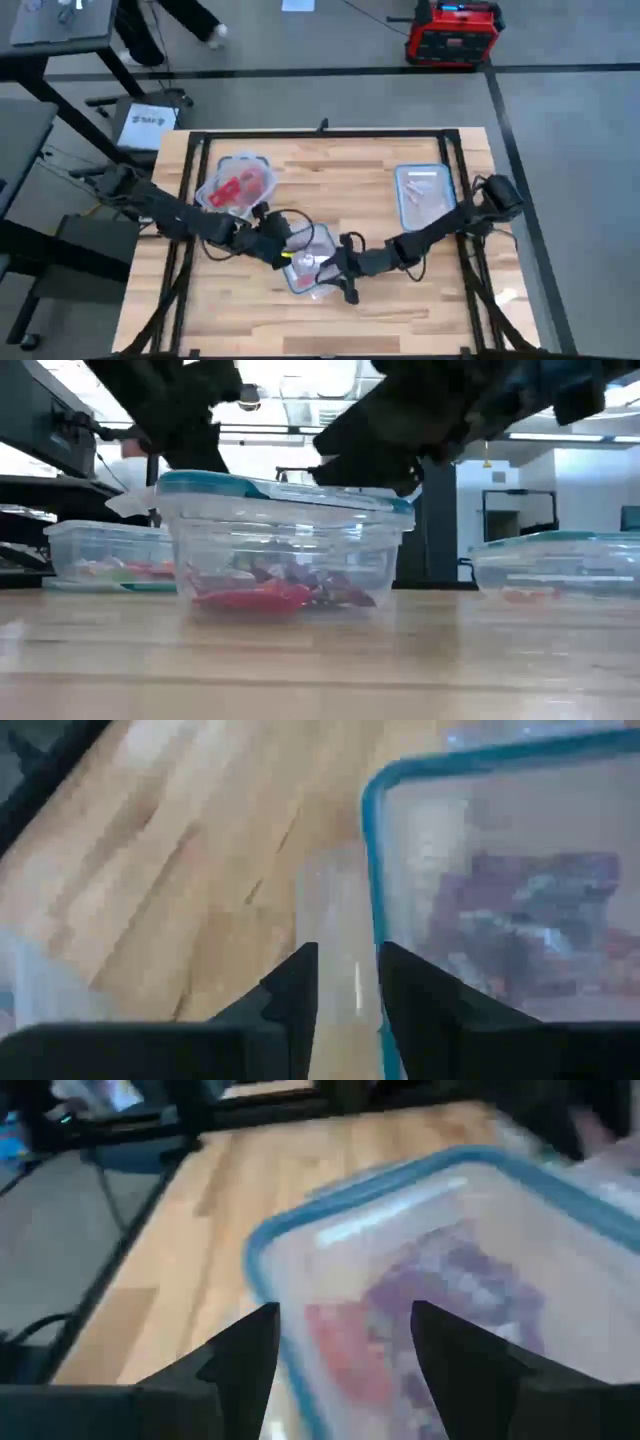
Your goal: Sort candy
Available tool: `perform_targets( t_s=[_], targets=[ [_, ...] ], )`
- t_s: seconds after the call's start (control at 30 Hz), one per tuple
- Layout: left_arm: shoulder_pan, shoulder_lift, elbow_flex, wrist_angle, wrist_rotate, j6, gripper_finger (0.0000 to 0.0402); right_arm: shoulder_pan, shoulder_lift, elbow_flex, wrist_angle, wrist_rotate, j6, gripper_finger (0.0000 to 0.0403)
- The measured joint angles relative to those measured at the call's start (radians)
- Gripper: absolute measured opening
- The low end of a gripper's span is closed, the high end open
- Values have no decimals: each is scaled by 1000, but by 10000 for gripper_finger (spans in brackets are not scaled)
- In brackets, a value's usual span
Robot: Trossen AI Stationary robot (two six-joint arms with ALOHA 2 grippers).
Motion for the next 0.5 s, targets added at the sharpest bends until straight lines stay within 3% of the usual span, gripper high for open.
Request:
perform_targets(
  t_s=[0.5],
  targets=[
    [-106, 36, -10, 116, 90, -289, 93, -46, -79, 2, -294, -90, -112, 214]
  ],
)
